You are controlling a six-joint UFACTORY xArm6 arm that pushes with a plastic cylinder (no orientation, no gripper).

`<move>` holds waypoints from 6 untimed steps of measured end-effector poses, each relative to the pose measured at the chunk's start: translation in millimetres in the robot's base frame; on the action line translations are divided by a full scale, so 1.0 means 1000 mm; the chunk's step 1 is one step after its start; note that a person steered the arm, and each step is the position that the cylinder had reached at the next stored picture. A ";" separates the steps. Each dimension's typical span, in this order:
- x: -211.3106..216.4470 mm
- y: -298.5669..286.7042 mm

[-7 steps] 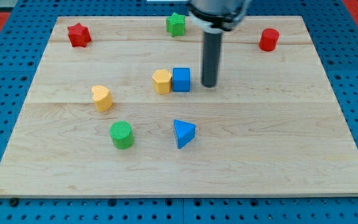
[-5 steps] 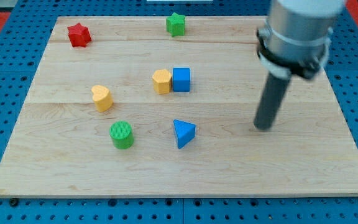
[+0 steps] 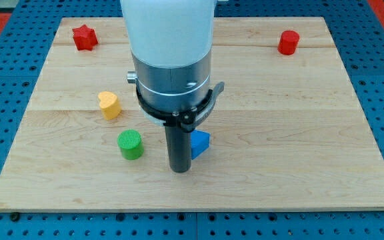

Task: Slide the blue triangle below the blue cube

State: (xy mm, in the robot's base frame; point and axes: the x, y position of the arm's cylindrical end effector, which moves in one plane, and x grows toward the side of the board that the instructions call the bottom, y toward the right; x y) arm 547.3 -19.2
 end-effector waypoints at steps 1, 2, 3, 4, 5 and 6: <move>-0.055 0.034; -0.070 0.053; -0.065 0.078; -0.054 0.107; -0.024 0.107; -0.051 0.125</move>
State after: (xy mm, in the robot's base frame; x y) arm 496.2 105.7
